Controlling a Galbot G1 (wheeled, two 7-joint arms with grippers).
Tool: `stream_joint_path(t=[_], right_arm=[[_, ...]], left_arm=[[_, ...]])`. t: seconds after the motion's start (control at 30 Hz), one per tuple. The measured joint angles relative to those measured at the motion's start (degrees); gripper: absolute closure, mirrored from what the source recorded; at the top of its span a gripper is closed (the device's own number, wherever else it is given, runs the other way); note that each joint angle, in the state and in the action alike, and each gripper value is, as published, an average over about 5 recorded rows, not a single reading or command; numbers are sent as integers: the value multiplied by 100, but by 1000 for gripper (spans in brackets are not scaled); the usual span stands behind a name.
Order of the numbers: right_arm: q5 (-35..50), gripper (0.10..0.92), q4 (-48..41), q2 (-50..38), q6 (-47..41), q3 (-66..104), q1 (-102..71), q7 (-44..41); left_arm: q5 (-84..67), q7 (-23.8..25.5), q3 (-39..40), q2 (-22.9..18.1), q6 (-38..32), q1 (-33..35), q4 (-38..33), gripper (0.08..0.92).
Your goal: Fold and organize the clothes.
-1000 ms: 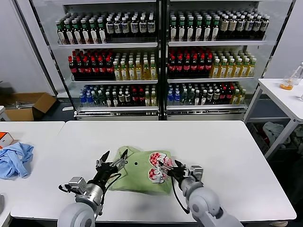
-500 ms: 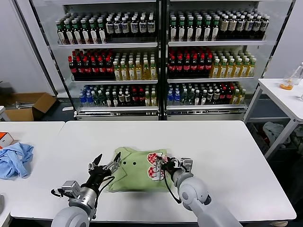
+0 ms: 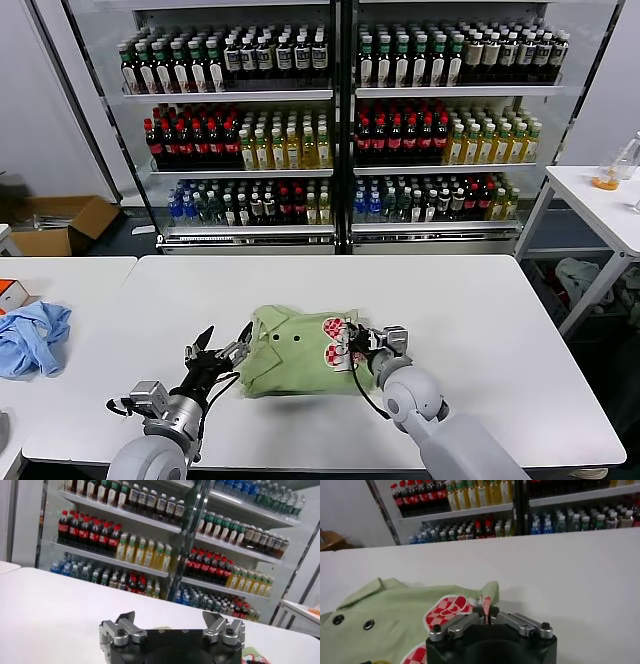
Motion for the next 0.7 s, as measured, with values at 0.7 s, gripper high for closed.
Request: stream_joint_path(t=[0.7], right_arm=[[-1444, 624, 261, -928, 766, 1093, -361, -802]], left_arm=[[518, -25, 98, 48, -125, -38, -13, 177]])
